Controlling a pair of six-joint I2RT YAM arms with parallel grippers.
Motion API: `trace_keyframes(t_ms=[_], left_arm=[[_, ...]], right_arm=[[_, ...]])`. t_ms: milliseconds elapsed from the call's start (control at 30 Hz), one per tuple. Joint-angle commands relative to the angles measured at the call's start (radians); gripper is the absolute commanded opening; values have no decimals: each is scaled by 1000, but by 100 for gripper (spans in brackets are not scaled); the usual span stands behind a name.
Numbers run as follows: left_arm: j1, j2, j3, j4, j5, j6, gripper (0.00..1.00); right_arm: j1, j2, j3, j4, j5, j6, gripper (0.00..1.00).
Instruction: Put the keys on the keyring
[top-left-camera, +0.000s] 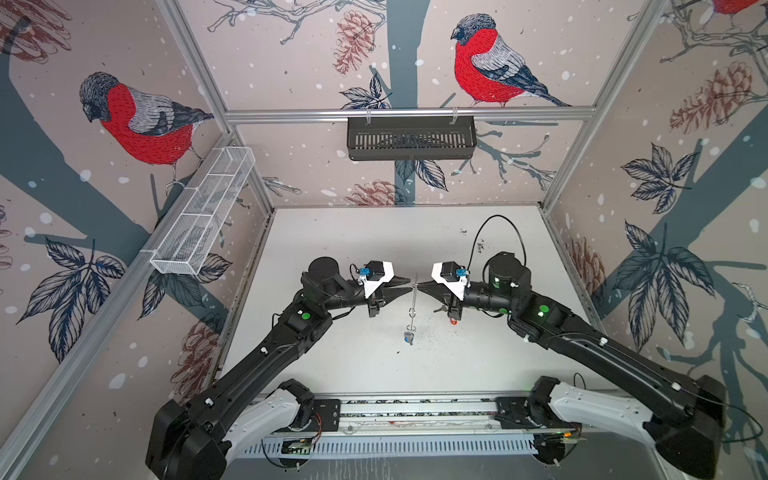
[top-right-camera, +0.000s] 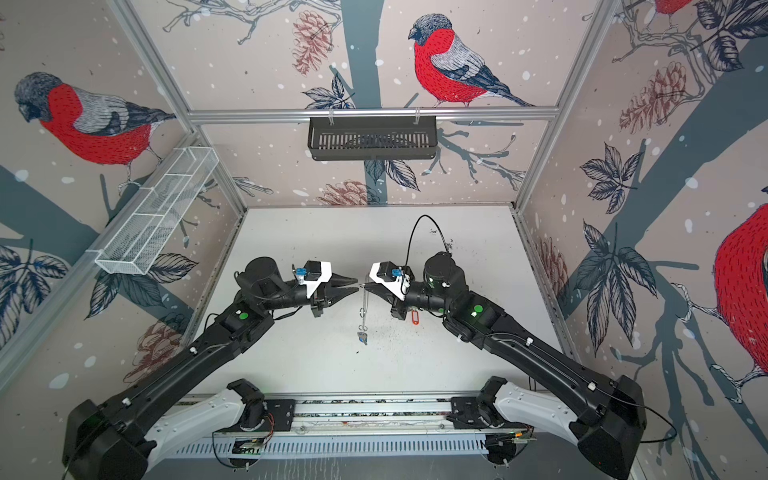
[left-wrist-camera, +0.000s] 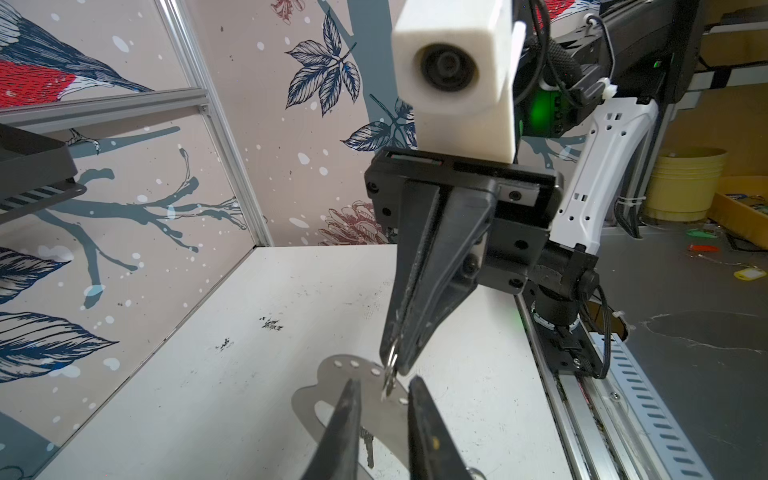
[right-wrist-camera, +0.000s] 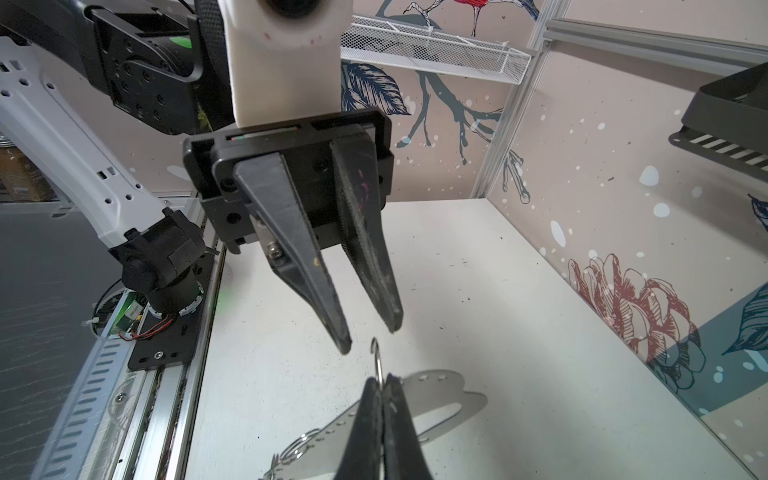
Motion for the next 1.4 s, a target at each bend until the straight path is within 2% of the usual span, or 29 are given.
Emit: trace_keyframes(t_ms=[0,1000,1067,1167,1367], left_arm=[[-1,3,9,50,28,6,22],[-14,45,49,-26,36,32,12],[-15,47,55,-34,35,35,10],[-15,47,58,-34,34,34,0],[-14,5,13,68,9,-8,0]], right_arm=[[0,6,13,34,-18,12,0],[1,4,19,43,-45,7,0],[1,4,20,41,-45,4,0],[0,6,19,42,-46,2,0],[0,12,7,39,-34,-1,0]])
